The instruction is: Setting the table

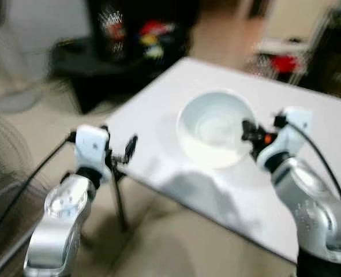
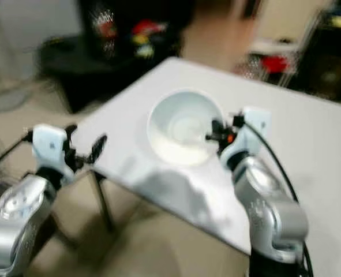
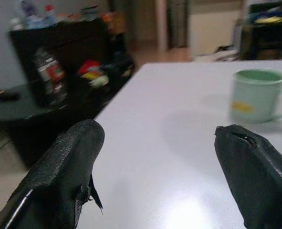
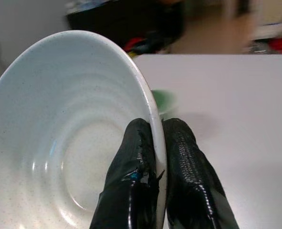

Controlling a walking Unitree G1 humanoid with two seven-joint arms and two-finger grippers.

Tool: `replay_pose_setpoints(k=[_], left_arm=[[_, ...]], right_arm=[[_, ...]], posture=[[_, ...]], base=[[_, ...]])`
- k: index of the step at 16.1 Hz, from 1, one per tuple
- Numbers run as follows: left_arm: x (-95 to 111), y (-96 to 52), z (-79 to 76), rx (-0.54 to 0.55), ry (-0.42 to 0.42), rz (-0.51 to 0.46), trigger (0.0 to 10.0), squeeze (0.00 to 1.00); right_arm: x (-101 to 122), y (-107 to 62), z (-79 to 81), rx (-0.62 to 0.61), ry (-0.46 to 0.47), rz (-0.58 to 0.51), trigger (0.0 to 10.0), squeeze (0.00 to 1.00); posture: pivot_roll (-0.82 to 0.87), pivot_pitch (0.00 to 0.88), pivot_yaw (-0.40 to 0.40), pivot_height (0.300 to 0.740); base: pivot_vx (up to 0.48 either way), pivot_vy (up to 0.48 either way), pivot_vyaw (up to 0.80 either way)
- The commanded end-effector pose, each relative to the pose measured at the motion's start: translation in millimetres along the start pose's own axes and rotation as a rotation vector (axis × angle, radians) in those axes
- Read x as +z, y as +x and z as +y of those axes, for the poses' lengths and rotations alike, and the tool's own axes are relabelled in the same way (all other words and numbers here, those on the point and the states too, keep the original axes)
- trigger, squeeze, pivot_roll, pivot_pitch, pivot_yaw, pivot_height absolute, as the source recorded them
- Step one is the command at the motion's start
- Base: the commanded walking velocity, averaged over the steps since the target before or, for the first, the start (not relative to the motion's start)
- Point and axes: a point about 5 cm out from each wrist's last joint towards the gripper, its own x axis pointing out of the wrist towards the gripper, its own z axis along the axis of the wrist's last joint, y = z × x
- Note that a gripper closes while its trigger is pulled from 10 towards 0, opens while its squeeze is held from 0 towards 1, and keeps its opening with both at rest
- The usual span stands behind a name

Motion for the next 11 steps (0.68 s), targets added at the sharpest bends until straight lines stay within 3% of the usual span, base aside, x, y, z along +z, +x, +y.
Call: replay_pose_setpoints(k=[1, 6, 9, 11], left_arm=[[2, 2.2, -6.8, -0.031, -0.004, -0.005, 10.0, 0.00], [-1, -0.4, -6.7, -0.052, -0.002, 0.006, 10.0, 0.00], [1, 4.5, -10.9, -0.084, -0.004, -0.002, 10.0, 0.00], [2, 4.3, -15.9, -0.141, -0.008, 0.002, 10.0, 0.00]], right_arm=[[12, -3.1, -4.0, -0.017, -0.001, -0.043, 10.0, 0.00], [11, -5.4, 4.4, 0.032, 0.039, -0.036, 10.0, 0.00], [8, -6.2, -5.7, -0.024, 0.088, -0.003, 10.0, 0.00], [7, -4.3, -10.4, -0.027, 0.147, 0.020, 10.0, 0.00]], posture=[[0.11, 0.000, -0.022, 0.740], [0.09, 0.000, -0.011, 0.740], [0.08, 0.000, -0.001, 0.740], [0.09, 0.000, -0.001, 0.740]], base=[[0.307, 0.000, -0.77], [0.305, 0.000, -0.74], [0.274, 0.000, 0.00], [0.000, 0.000, 0.00]])
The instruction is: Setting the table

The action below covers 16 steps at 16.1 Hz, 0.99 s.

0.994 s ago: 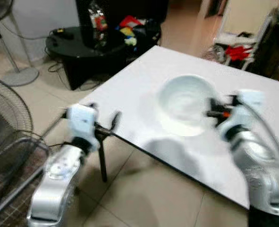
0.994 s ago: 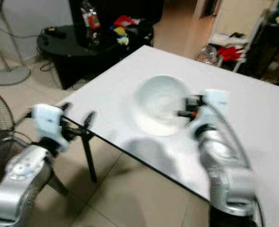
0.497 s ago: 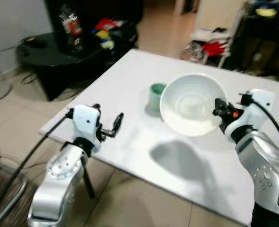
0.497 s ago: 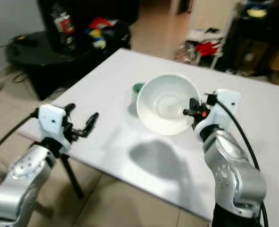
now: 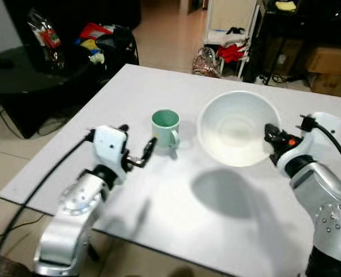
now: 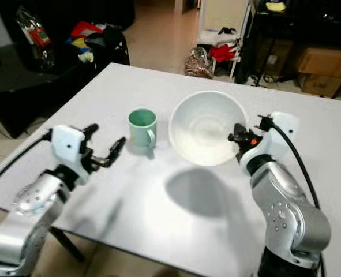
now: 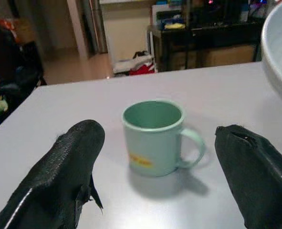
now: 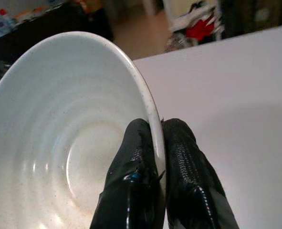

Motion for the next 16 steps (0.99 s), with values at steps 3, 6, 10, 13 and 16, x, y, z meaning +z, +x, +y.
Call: replay_pose_setpoints(k=[3, 6, 10, 13, 16], left_arm=[[-2, -1.9, -10.0, -0.133, -0.015, 0.024, 10.0, 0.00], [-2, 2.5, -16.2, -0.226, -0.009, 0.046, 10.0, 0.00], [-7, 3.3, -30.2, -0.476, -0.025, 0.120, 10.0, 0.00], [-6, 4.9, -30.2, -0.506, -0.045, 0.117, 10.0, 0.00], [-7, 2.0, -31.6, -0.544, -0.050, 0.134, 10.0, 0.00]], right_arm=[[-2, 14.1, 4.6, 0.026, 0.066, 0.065, 10.0, 0.00], [-3, 33.8, -7.8, -0.070, 0.206, 0.106, 10.0, 0.00], [-8, 62.2, -19.7, -0.118, 0.201, 0.237, 10.0, 0.00], [-9, 76.5, -19.8, -0.113, 0.217, 0.301, 10.0, 0.00], [-5, 96.8, -18.2, -0.118, 0.235, 0.348, 10.0, 0.00]], posture=[[0.09, 0.000, 0.005, 0.740], [0.09, 0.000, 0.009, 0.740], [0.09, 0.000, 0.016, 0.740], [0.09, 0.000, 0.020, 0.740], [0.10, 0.000, 0.013, 0.740]], base=[[0.000, 0.000, 0.00], [0.000, 0.000, 0.00], [0.000, 0.000, 0.00], [0.000, 0.000, 0.00], [0.000, 0.000, 0.00]])
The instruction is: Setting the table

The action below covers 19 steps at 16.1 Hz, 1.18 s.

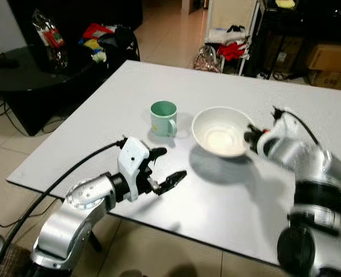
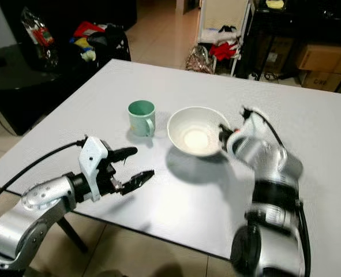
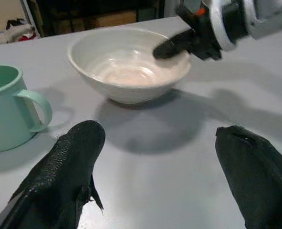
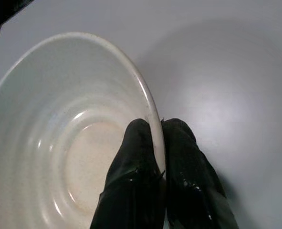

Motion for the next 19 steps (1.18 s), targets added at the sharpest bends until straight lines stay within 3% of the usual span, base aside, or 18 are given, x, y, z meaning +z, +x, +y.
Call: replay_pose_setpoints(k=[1, 8, 9, 10, 11, 12, 16, 19], left_arm=[[1, -0.4, -1.7, -0.030, 0.007, 0.015, 10.0, 0.00], [-1, -4.2, -4.3, -0.064, 0.008, 0.042, 10.0, 0.00], [-1, -4.1, -4.2, -0.065, 0.008, 0.042, 10.0, 0.00], [0, -4.0, -4.6, -0.068, 0.008, 0.042, 10.0, 0.00], [0, -4.0, -4.7, -0.069, 0.009, 0.042, 10.0, 0.00], [-1, -3.1, -4.4, -0.070, 0.016, 0.047, 10.0, 0.00], [0, -4.0, -3.4, -0.063, 0.020, 0.042, 10.0, 0.00], [3, -9.9, -1.3, -0.039, 0.010, 0.023, 10.0, 0.00]], right_arm=[[11, 3.1, 6.9, 0.029, 0.003, -0.028, 10.0, 0.00], [16, 20.8, 10.0, 0.023, 0.037, -0.016, 10.0, 0.00], [16, 21.7, 10.4, 0.028, 0.041, -0.011, 10.0, 0.07], [16, 23.2, 10.6, 0.032, 0.048, -0.008, 10.0, 0.82], [16, 23.6, 10.6, 0.032, 0.047, -0.009, 10.0, 0.82], [17, 24.4, 10.5, 0.040, 0.056, -0.019, 10.0, 1.00], [23, 22.0, 9.0, 0.061, 0.047, -0.034, 10.0, 1.00], [36, 2.1, 3.5, 0.104, 0.014, -0.059, 10.0, 1.00]], posture=[[0.11, 0.000, 0.011, 0.740], [0.12, 0.000, 0.007, 0.740], [0.12, 0.000, 0.007, 0.740], [0.12, 0.000, 0.009, 0.740], [0.12, 0.000, 0.009, 0.740], [0.11, 0.000, 0.012, 0.740], [0.11, 0.000, 0.014, 0.740], [0.11, 0.000, 0.016, 0.740]], base=[[0.000, 0.000, 0.00], [0.000, 0.000, 0.00], [0.000, 0.000, 0.00], [0.000, 0.000, 0.00], [0.000, 0.000, 0.00], [0.000, 0.000, 0.00], [0.000, 0.000, 0.00], [0.000, 0.000, 0.00]])
